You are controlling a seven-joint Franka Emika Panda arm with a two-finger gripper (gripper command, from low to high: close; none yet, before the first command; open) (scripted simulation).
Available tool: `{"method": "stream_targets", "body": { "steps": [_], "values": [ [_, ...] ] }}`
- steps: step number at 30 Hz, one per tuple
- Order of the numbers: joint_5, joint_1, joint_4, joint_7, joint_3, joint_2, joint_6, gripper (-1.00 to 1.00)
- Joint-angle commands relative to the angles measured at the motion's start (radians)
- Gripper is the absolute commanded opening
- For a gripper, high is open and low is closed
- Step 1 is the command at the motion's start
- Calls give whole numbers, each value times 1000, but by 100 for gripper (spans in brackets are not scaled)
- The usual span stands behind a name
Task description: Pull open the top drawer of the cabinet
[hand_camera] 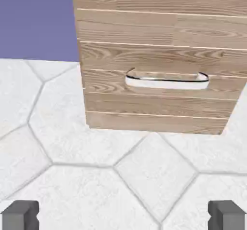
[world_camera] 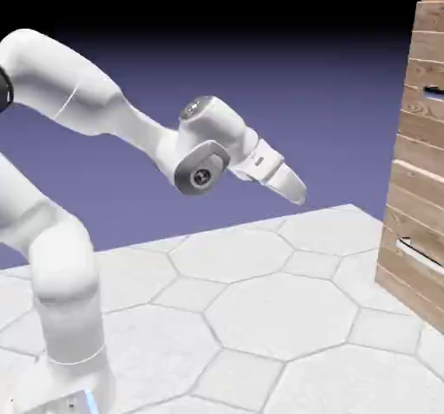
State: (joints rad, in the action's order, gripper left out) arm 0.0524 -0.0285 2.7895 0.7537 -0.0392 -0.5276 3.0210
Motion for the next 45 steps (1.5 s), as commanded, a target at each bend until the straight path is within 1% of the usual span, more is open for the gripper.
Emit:
{"method": "stream_targets", "body": {
  "steps": [1,45],
  "values": [
    [44,-14,-17,11,-33,35,-13,0],
    [1957,-618,-764,473,-1463,1583,-596,0]
  ]
}}
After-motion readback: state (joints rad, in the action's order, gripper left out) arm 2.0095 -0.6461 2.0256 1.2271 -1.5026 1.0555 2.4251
